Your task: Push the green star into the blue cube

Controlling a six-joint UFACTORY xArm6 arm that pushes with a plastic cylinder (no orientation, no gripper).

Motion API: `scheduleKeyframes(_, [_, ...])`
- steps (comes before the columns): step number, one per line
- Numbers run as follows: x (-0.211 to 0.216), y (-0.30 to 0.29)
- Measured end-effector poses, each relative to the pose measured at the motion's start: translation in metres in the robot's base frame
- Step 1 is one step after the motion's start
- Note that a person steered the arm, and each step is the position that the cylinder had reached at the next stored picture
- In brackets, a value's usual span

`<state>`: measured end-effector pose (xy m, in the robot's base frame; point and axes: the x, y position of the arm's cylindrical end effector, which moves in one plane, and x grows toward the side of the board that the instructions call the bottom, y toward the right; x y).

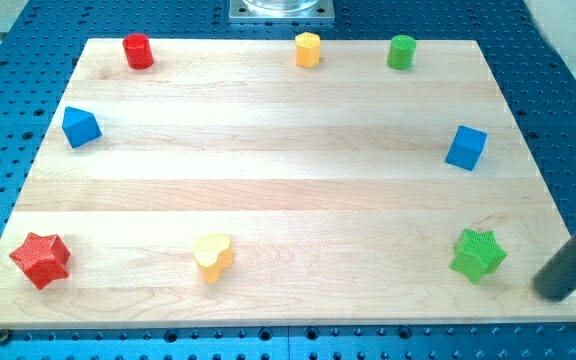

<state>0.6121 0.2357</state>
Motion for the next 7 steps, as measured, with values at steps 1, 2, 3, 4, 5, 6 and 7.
scheduleKeyframes(1, [-0.034, -0.044])
scheduleKeyframes(2, [-0.103, -0.042])
scheduleKeyframes(3, [-0.051, -0.037])
scheduleKeyframes(4, [-0.049, -0.052])
scheduleKeyframes(5, [-0.099, -0.052])
scheduleKeyframes(6, [-0.11, -0.045])
scheduleKeyframes(7, [-0.084, -0.049])
